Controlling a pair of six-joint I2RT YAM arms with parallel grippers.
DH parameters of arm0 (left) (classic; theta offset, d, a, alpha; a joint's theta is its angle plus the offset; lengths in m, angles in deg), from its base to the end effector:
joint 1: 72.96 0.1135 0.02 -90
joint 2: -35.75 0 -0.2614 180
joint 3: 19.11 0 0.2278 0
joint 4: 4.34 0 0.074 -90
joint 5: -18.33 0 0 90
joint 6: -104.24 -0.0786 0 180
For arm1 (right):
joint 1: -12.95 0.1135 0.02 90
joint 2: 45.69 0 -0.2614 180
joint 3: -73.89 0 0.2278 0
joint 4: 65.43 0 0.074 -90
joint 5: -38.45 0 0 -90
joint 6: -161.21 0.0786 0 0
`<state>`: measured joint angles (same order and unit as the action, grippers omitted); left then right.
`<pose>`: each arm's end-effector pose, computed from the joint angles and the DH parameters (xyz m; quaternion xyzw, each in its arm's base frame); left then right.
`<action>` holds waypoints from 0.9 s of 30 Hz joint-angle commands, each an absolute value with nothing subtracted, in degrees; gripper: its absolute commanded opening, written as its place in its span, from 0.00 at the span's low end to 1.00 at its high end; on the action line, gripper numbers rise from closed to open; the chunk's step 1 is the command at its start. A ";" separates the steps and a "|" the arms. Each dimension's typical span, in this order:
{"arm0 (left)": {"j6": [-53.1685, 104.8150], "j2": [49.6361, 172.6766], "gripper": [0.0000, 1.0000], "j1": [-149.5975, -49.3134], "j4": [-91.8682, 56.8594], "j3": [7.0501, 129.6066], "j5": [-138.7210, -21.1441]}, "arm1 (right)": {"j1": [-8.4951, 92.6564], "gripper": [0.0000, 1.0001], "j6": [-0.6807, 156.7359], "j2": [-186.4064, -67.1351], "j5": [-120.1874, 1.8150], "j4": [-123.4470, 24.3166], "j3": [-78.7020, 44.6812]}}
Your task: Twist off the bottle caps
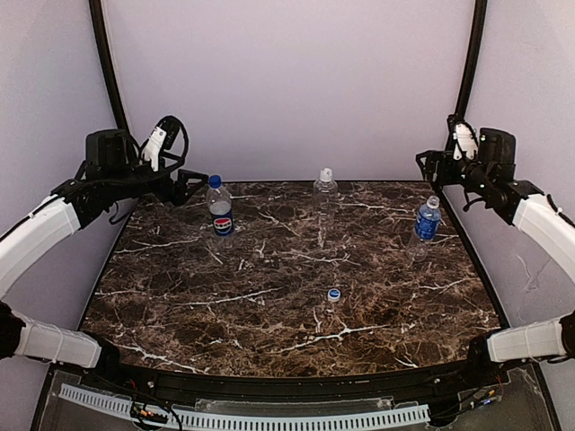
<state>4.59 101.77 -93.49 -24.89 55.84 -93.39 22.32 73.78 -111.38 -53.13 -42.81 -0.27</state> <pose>0.2546 -0.1264 0.3581 0.3131 0.7039 -0.2042 0.6039 0.2815 0.0486 0.3480 -0.0552 0.7869 0.0747 0.6101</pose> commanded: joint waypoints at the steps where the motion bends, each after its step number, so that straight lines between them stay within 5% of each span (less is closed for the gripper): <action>1: 5.97 108.42 0.98 -86.23 -39.33 64.96 -101.07 | 23.86 0.99 75.60 -112.16 -60.62 -42.85 -3.70; 18: 0.29 125.81 0.93 -86.80 -23.72 69.34 -99.93 | 36.19 0.99 76.83 -117.09 -59.39 -44.78 -5.49; 24: 1.89 130.26 0.86 -88.01 -22.21 72.89 -101.33 | 36.92 0.99 76.95 -117.73 -59.46 -44.19 -5.54; 27: 2.26 131.33 0.74 -88.07 -22.43 73.11 -100.91 | 37.03 0.99 76.62 -117.60 -59.14 -44.10 -5.39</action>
